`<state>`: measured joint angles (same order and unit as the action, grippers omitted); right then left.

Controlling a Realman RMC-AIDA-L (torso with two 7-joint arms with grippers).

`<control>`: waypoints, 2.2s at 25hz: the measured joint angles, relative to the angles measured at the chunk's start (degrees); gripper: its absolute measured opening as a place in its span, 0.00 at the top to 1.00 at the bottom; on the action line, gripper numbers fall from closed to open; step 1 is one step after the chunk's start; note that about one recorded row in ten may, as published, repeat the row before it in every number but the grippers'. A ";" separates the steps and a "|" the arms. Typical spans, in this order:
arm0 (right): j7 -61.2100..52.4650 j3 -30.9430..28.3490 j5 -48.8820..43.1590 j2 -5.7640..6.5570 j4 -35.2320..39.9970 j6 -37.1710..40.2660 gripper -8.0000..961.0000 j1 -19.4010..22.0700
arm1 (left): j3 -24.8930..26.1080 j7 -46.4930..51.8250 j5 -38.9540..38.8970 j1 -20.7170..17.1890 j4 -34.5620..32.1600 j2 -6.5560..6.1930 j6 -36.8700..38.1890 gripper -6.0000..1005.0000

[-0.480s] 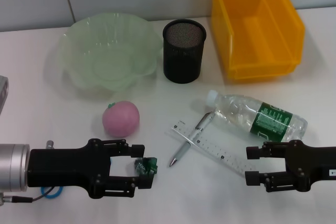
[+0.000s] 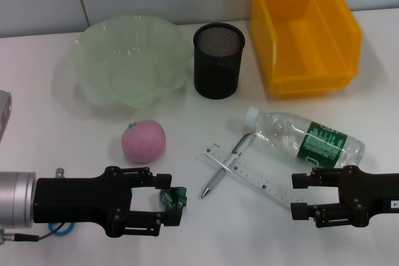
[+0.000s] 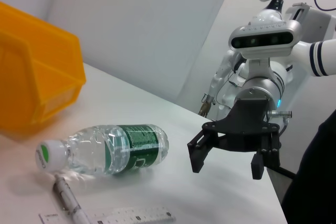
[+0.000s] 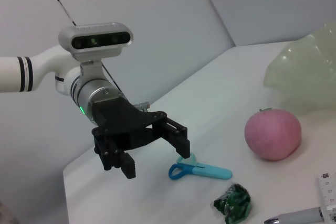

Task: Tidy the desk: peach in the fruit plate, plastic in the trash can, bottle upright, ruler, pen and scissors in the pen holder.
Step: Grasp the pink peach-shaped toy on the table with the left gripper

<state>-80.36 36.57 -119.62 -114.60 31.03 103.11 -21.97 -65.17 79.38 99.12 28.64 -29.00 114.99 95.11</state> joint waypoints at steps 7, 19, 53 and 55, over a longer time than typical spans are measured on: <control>-0.09 0.07 0.00 0.04 -0.01 0.08 0.19 0.00 | 0.33 0.40 0.42 0.49 -0.94 0.03 0.47 0.24; -0.39 -0.51 0.02 0.16 -0.01 0.54 0.19 -0.19 | 1.19 5.46 4.99 3.04 -10.91 -0.88 -8.28 0.24; -0.41 -0.54 -0.05 0.35 -0.01 0.61 0.19 -0.10 | 0.41 9.14 20.14 3.82 -15.04 3.58 -28.64 0.26; -0.41 -0.54 -0.06 0.35 -0.01 0.66 0.19 -0.07 | 0.50 9.16 20.05 3.73 -15.03 3.58 -28.63 0.26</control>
<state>-80.77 36.03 -119.69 -114.25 31.02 103.77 -22.05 -64.68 88.54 119.17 32.37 -44.04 118.57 66.48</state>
